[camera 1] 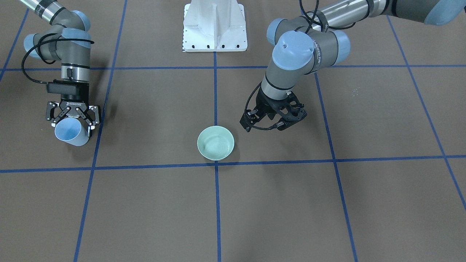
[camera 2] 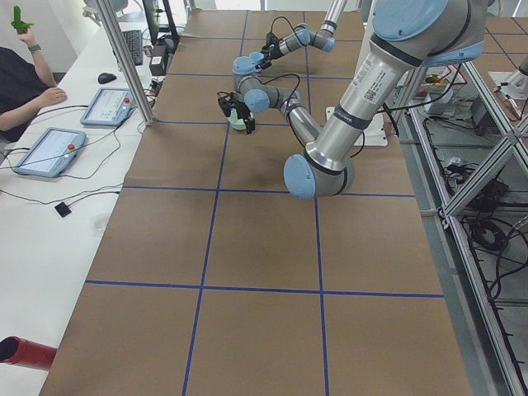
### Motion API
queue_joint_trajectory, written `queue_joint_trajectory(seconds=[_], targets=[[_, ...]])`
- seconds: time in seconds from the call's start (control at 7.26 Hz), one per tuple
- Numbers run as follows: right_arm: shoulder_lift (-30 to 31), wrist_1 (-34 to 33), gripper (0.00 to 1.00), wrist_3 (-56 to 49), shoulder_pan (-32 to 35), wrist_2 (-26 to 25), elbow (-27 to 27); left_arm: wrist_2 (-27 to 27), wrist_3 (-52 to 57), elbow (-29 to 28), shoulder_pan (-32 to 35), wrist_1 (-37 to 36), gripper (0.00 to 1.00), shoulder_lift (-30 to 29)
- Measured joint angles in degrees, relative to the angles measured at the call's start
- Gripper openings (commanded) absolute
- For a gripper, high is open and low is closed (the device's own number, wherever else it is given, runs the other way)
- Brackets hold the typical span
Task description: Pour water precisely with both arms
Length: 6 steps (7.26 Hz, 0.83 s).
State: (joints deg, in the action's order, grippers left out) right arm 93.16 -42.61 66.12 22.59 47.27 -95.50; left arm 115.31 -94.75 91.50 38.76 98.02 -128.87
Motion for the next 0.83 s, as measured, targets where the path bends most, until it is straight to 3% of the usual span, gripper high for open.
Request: queue_joint_trajectory(seconds=[0.14, 0.28, 0.41, 0.83], targets=[[-0.12, 0.04, 0.89, -0.64, 0.86, 0.53, 0.31, 0.00, 0.00, 0.01, 0.00, 0.04, 1.00, -0.03], [-0.18, 0.06, 0.22, -1.16, 1.78, 1.43, 0.43, 0.00, 0.00, 0.10, 0.00, 0.06, 1.00, -0.05], [-0.42, 0.06, 0.00, -1.64, 2.66, 2.28, 0.46, 0.02, 0.00, 0.25, 0.00, 0.06, 1.00, -0.06], [-2.25, 0.12, 0.00, -4.48, 6.48, 7.42, -0.73, 0.08, 0.00, 0.73, 0.07, 0.07, 1.00, -0.20]])
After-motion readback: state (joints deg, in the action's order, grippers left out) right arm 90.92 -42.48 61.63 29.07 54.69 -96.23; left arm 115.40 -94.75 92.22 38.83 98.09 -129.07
